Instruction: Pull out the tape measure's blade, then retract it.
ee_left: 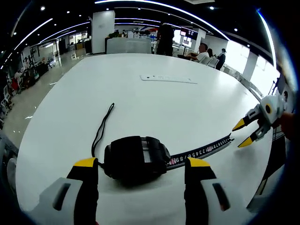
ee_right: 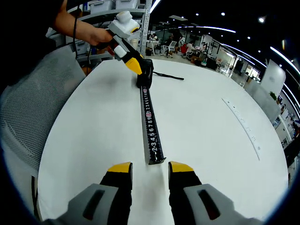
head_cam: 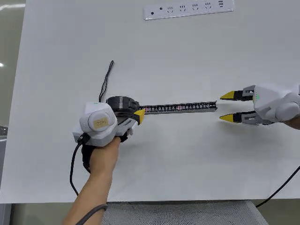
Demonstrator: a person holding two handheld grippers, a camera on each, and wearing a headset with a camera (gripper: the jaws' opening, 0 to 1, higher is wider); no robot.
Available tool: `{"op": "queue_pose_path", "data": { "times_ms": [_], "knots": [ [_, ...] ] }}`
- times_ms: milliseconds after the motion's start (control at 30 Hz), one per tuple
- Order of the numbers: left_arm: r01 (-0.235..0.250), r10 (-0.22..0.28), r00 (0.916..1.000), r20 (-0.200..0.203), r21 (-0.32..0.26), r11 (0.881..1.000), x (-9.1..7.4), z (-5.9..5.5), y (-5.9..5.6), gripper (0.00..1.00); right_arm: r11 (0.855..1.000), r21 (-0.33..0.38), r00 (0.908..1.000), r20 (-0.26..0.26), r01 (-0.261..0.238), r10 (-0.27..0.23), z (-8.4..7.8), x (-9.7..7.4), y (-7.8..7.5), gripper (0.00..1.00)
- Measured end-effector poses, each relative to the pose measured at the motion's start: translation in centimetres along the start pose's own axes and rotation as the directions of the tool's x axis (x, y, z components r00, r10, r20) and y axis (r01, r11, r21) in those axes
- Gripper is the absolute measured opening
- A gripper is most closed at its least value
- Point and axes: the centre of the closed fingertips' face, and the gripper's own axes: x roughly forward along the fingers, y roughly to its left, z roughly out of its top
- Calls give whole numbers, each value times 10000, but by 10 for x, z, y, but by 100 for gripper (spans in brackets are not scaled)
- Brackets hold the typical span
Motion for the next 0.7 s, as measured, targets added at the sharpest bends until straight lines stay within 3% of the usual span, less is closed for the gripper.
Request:
{"op": "queue_pose_path", "data": {
  "times_ms": [500, 700],
  "knots": [
    [-182, 183, 9998, 42, -219, 9996, 14, 4, 0, 68, 9992, -184, 9991, -232, -353, 349, -3, 17, -8, 25],
    [-240, 239, 9997, -48, -314, 9992, 17, 3, 5, 67, 9986, -122, 9984, -252, -511, 508, -5, 22, -10, 23]
  ]
}}
